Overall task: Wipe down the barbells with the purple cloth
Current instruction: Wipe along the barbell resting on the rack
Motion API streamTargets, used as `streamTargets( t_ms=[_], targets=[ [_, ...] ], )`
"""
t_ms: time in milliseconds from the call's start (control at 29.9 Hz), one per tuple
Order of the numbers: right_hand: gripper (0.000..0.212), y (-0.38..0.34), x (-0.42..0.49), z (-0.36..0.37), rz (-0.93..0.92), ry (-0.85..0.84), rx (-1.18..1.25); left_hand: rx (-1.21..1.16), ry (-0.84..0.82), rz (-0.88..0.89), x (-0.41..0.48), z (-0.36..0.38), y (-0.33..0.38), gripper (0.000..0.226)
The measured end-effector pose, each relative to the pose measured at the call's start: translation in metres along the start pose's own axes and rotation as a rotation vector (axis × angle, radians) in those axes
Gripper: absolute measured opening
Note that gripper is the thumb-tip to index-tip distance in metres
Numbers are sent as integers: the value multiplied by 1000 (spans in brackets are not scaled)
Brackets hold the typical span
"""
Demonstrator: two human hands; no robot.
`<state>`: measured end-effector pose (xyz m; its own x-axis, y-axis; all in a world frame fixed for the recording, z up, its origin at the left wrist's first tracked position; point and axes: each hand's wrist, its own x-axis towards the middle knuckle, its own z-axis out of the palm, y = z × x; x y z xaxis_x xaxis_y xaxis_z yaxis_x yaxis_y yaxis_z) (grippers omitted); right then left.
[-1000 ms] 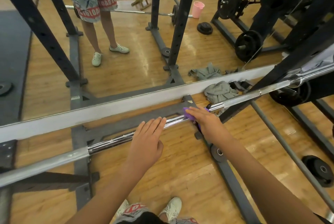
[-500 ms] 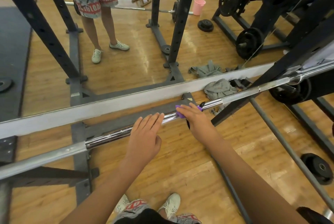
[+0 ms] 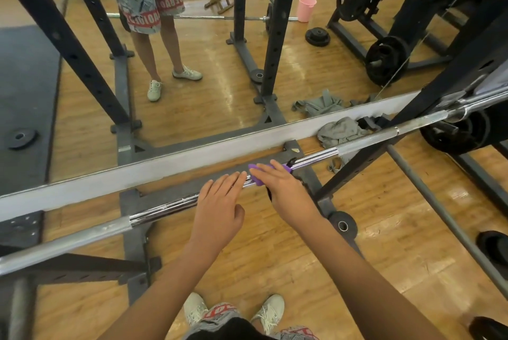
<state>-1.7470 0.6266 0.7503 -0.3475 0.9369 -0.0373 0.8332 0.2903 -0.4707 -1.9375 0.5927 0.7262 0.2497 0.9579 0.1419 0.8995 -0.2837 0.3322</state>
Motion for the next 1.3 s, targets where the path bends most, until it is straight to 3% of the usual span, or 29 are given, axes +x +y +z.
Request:
streamTargets(
  t_ms=[234, 435, 602, 870, 1104, 1305],
  targets=[
    [69, 30, -4, -11, 74, 123, 108, 21, -53, -9, 2, -5, -1, 73],
    [81, 13, -6, -1, 58, 103, 103, -3, 11, -47, 1, 0, 3, 65],
    [80, 26, -6, 1, 2, 129, 187, -24, 101, -95, 3, 6, 10, 60],
    [89, 20, -5, 37, 196, 429, 263, 53, 126, 14, 0, 8, 8, 60],
    [84, 1, -1, 62, 201, 586, 325, 37, -40, 225, 9, -6, -19, 61],
    [57, -22, 17, 62, 484, 891, 411, -114, -244, 351, 34, -31, -49, 64]
  ],
)
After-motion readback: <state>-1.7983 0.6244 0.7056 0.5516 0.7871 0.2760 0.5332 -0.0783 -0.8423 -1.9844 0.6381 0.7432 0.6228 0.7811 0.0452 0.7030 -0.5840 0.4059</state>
